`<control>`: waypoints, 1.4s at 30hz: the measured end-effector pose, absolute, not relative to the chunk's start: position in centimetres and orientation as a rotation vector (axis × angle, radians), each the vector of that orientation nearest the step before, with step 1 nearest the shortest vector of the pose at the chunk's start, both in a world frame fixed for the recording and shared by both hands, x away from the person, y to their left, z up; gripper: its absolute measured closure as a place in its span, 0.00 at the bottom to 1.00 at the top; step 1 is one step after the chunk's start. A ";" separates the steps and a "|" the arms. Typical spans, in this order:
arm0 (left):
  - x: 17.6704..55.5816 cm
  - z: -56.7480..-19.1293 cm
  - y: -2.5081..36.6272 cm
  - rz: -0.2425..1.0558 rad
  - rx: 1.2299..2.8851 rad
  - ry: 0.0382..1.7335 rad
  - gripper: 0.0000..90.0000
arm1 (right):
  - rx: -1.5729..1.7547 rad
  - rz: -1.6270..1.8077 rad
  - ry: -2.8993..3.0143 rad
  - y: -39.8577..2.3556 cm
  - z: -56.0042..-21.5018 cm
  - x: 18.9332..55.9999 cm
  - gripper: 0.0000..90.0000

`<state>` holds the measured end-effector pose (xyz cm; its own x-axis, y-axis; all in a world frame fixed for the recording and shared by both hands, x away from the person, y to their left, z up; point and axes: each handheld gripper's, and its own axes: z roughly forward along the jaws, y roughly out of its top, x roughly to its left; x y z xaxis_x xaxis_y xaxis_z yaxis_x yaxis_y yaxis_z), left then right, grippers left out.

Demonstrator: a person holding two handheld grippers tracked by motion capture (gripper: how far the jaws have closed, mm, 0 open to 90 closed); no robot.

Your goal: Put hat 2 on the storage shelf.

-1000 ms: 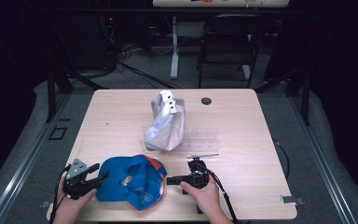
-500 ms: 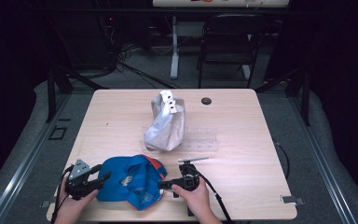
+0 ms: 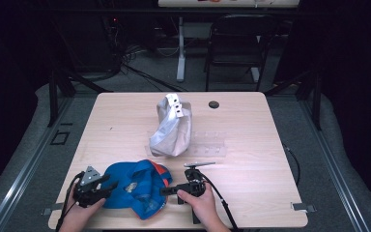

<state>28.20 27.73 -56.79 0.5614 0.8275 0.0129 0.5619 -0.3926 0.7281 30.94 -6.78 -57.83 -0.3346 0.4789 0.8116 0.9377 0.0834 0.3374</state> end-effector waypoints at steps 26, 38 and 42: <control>28.4 -57.5 27.3 0.519 2.194 1.127 0.67 | -1.410 -1.198 -1.779 -7.3 -56.9 30.9 0.86; 28.4 -57.5 27.2 0.529 2.207 1.123 0.68 | -1.525 -1.148 -1.824 -9.0 -55.9 31.2 0.86; 28.4 -57.5 27.2 0.532 2.205 1.126 0.68 | -1.562 -1.138 -1.834 -9.4 -55.7 31.3 0.86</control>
<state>28.39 27.17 -57.48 0.5598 0.8248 0.0788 0.5844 -0.4605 0.6682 31.33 -9.38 -55.75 -0.2393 0.5654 0.7893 0.9583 0.0066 0.2858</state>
